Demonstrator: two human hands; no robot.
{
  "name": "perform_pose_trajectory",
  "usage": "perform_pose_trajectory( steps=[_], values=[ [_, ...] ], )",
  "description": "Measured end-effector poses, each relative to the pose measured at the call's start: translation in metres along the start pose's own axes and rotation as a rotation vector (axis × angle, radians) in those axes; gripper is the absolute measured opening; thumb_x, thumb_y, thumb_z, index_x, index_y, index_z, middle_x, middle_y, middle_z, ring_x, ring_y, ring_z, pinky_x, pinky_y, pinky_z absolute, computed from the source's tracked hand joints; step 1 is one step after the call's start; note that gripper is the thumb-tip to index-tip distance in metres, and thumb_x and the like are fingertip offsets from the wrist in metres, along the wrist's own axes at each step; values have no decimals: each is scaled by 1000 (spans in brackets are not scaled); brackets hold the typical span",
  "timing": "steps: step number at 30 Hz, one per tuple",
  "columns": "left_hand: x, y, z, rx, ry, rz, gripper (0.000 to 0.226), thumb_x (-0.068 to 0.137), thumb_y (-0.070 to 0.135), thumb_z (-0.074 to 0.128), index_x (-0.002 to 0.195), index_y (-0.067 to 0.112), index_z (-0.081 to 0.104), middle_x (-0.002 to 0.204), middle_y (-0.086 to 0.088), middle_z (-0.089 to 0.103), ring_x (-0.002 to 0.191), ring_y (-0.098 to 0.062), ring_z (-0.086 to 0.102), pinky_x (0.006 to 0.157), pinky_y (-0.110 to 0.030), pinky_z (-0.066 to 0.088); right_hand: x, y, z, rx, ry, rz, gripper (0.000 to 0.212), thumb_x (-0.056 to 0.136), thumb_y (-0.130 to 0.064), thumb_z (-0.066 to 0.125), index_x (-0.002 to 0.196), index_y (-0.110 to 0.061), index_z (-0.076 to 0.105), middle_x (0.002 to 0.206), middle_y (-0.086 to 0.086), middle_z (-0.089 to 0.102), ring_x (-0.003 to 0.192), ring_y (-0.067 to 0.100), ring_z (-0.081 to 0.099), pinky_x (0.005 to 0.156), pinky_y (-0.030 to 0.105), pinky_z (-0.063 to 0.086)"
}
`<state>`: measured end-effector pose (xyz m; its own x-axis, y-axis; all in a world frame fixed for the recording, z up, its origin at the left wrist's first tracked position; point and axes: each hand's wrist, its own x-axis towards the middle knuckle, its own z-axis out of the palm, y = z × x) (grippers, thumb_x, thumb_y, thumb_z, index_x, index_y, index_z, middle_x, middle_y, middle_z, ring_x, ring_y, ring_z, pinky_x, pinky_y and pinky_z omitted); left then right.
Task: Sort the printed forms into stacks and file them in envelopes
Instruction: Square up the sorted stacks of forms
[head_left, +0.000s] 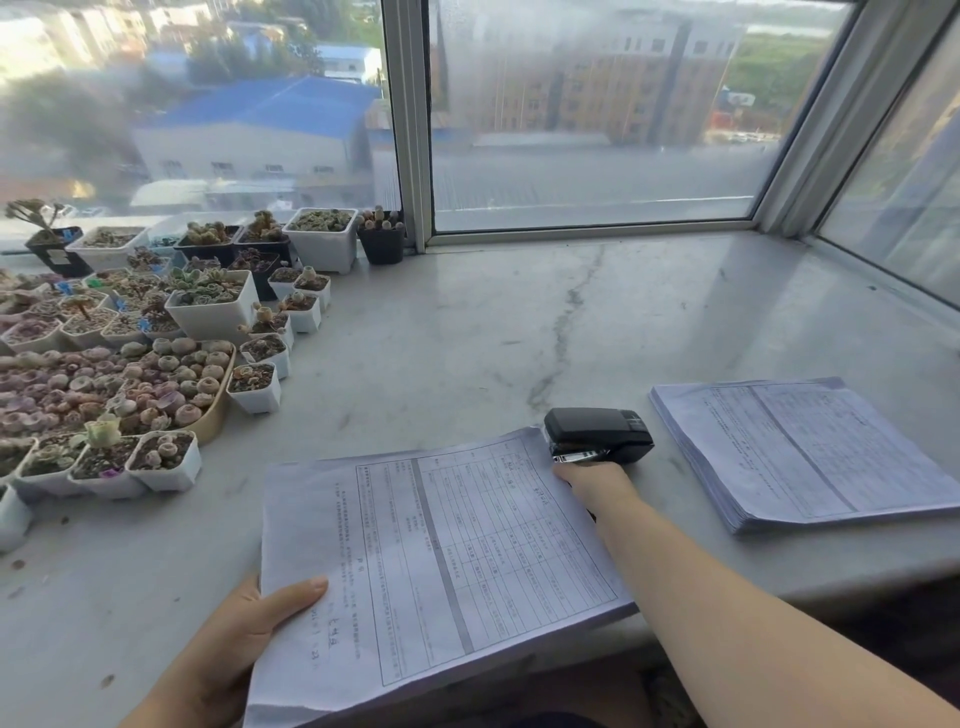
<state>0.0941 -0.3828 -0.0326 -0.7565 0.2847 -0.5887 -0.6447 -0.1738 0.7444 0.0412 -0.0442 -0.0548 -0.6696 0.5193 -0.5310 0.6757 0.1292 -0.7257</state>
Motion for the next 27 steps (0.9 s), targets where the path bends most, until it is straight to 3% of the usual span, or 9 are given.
perform_pose_trajectory(
  steps=[5, 13, 16, 18, 20, 23, 27],
  values=[
    [3, 1, -1, -8, 9, -3, 43, 71, 3, 58, 114, -5, 59, 98, -34, 66, 72, -45, 69, 48, -43, 56, 4, -9, 0, -66, -38, 28, 42, 91, -32, 61, 123, -4, 62, 70, -4, 48, 77, 18, 51, 67, 24, 41],
    [19, 10, -8, -18, -11, -6, 40, 74, 4, 56, 112, -5, 59, 100, -35, 66, 74, -45, 68, 50, -44, 57, 8, -10, 1, 39, -45, 31, 37, 89, -26, 63, 118, -2, 63, 95, 7, 58, 87, 20, 53, 79, 31, 46],
    [28, 20, -13, 2, 17, 2, 40, 73, 3, 56, 111, -8, 59, 99, -36, 65, 71, -45, 68, 51, -45, 57, 5, -6, -2, 145, -77, 55, 25, 87, -19, 64, 104, -2, 67, 89, 11, 63, 80, 24, 58, 74, 32, 46],
    [34, 29, -15, 39, 33, -2, 40, 73, 4, 57, 111, -9, 59, 99, -36, 65, 72, -45, 68, 52, -45, 57, 2, -2, -4, 184, -106, 79, 11, 86, -15, 65, 87, -5, 67, 75, 10, 61, 64, 23, 57, 61, 28, 46],
    [39, 37, -15, 65, 41, -14, 39, 73, 5, 57, 110, -8, 59, 97, -35, 66, 70, -44, 69, 49, -43, 57, 1, 1, -5, 199, -140, 95, 12, 86, -12, 66, 75, -9, 63, 64, 6, 56, 50, 18, 50, 46, 21, 42],
    [43, 44, -16, 84, 46, -31, 36, 72, 4, 57, 105, -10, 59, 88, -33, 68, 63, -42, 68, 45, -40, 55, -2, 0, -4, 171, -137, 94, 8, 86, -14, 67, 85, -6, 67, 73, 10, 60, 55, 20, 52, 49, 24, 44],
    [45, 42, -18, 89, 36, -51, 37, 71, 5, 58, 104, -11, 60, 89, -34, 67, 63, -43, 68, 45, -40, 55, 4, -3, -2, 79, -82, 45, 26, 89, -24, 65, 105, -3, 67, 88, 9, 60, 75, 23, 56, 67, 30, 48]
  ],
)
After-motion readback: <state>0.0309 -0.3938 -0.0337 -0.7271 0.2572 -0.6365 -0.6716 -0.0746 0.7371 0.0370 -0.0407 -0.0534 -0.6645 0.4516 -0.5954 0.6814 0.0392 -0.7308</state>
